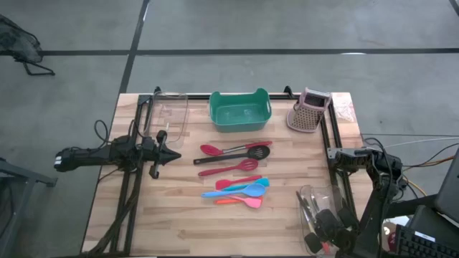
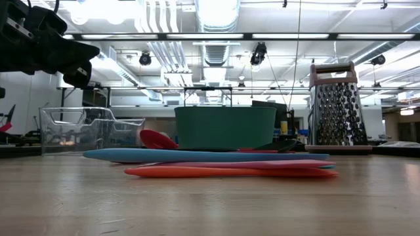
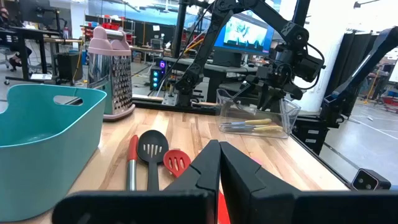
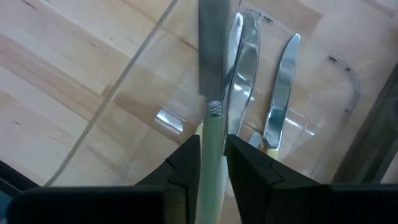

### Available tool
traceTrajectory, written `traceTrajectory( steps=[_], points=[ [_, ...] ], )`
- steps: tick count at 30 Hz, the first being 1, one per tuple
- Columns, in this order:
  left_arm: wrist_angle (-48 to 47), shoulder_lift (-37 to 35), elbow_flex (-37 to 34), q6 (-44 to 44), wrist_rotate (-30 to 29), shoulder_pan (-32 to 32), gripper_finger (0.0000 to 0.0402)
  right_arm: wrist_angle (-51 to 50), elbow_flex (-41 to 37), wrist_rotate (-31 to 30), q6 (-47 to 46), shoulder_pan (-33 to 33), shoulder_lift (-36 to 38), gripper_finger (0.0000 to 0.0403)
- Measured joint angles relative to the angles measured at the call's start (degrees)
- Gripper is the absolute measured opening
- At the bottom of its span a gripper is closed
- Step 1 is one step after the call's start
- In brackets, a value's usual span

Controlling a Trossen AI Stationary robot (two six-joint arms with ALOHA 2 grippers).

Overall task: Pick & Place Kitchen Items
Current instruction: Put the blue serving spoon into the top transparent bin

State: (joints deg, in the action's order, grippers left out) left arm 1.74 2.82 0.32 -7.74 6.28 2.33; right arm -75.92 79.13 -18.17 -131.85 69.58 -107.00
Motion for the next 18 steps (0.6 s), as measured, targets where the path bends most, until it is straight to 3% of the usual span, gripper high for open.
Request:
traceTrajectory(
  steps=[18],
  points=[
    [-0.02, 0.01, 0.00, -0.01, 0.00, -0.01, 0.0014, -2.27, 0.22, -0.12, 3.16, -3.38, 2.03, 0.0118]
  ],
)
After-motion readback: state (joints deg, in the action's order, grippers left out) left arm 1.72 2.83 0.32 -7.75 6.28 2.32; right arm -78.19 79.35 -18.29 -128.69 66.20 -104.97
